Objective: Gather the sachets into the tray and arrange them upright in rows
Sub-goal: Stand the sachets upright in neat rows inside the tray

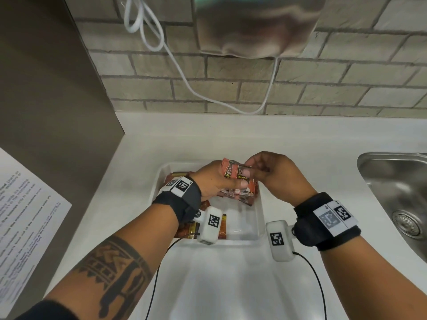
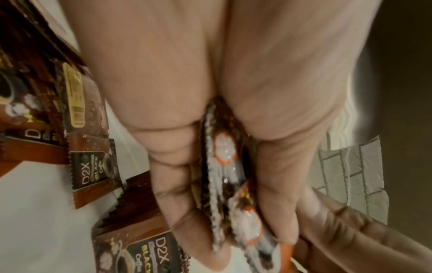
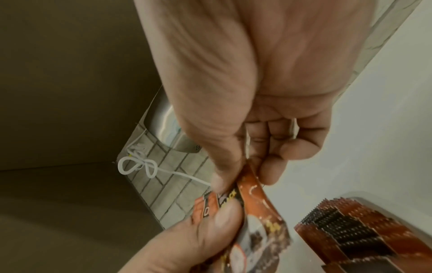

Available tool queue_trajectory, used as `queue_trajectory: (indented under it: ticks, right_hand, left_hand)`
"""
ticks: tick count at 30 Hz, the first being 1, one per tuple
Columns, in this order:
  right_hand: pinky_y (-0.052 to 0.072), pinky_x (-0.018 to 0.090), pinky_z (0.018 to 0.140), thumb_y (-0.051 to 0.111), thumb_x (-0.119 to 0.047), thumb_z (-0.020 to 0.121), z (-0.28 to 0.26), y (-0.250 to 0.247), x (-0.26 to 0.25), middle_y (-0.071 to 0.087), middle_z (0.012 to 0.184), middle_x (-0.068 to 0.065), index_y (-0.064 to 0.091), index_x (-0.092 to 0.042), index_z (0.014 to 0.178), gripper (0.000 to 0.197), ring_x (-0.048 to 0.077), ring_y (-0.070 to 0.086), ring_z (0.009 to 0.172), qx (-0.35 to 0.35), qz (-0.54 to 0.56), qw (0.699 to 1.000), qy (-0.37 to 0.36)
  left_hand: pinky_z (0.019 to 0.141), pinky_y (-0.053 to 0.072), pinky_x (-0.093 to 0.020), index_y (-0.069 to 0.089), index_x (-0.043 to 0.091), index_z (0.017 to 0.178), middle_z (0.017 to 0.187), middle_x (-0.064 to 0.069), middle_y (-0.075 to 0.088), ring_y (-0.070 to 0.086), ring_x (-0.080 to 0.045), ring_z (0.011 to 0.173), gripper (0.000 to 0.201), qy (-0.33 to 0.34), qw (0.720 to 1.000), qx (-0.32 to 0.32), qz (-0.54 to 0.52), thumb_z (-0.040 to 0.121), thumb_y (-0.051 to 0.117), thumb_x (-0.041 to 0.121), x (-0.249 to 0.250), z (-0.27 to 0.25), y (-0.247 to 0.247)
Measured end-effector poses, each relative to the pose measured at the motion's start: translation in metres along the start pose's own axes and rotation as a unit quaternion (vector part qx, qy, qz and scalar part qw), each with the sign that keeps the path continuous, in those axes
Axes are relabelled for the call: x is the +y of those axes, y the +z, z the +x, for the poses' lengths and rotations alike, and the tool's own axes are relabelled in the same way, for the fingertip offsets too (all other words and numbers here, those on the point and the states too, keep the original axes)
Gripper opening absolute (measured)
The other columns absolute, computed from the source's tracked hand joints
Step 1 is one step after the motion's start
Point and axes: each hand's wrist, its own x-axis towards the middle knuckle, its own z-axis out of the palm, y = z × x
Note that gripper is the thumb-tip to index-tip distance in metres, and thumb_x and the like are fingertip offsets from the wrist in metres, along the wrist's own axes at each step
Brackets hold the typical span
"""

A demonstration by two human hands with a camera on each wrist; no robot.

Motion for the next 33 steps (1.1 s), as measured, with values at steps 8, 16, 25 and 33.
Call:
queue_trajectory:
  ticks: [8,16,25,33]
  right_hand:
    - [0.051,0.017,0.066,0.076,-0.019,0.087,0.000,0.000,-0.004,0.075,0.082,-0.005,0.074,-0.020,0.086,0.002,0.004,0.067,0.072,0.025,-0.011,1.000,0.001]
    - [0.044,0.017,0.069,0.078,-0.025,0.086,-0.010,-0.001,0.004,0.074,0.083,-0.011,0.077,-0.025,0.082,0.004,0.002,0.065,0.078,0.025,-0.048,0.998,0.033]
    - [0.037,0.001,0.062,0.073,-0.012,0.087,-0.015,0.018,0.012,0.057,0.069,-0.011,0.081,-0.016,0.085,0.009,-0.005,0.053,0.064,0.000,-0.176,0.984,0.027]
    - [0.040,0.002,0.063,0.076,-0.008,0.082,-0.009,0.023,0.023,0.051,0.075,-0.016,0.080,-0.015,0.092,0.013,-0.001,0.050,0.068,-0.013,-0.181,0.982,0.045]
  left_hand:
    - [0.097,0.053,-0.059,0.073,0.009,0.110,0.109,-0.014,0.075,0.069,-0.039,0.106,0.056,0.003,0.992,0.015,0.127,0.061,0.091,0.032,0.002,0.001,-0.009]
    - [0.069,0.053,-0.032,0.071,0.002,0.103,0.083,-0.013,0.071,0.064,-0.028,0.072,0.027,-0.145,0.883,-0.010,0.446,0.090,0.067,0.025,0.027,-0.012,-0.029]
    - [0.055,0.044,-0.023,0.070,0.021,0.120,0.080,0.003,0.065,0.057,-0.015,0.068,0.034,-0.234,0.832,-0.123,0.488,0.088,0.061,0.017,0.028,-0.009,0.006]
    - [0.053,0.037,-0.025,0.062,0.013,0.075,0.070,-0.003,0.058,0.051,-0.020,0.065,0.013,-0.230,0.801,-0.120,0.539,0.085,0.065,0.020,0.007,0.017,0.035]
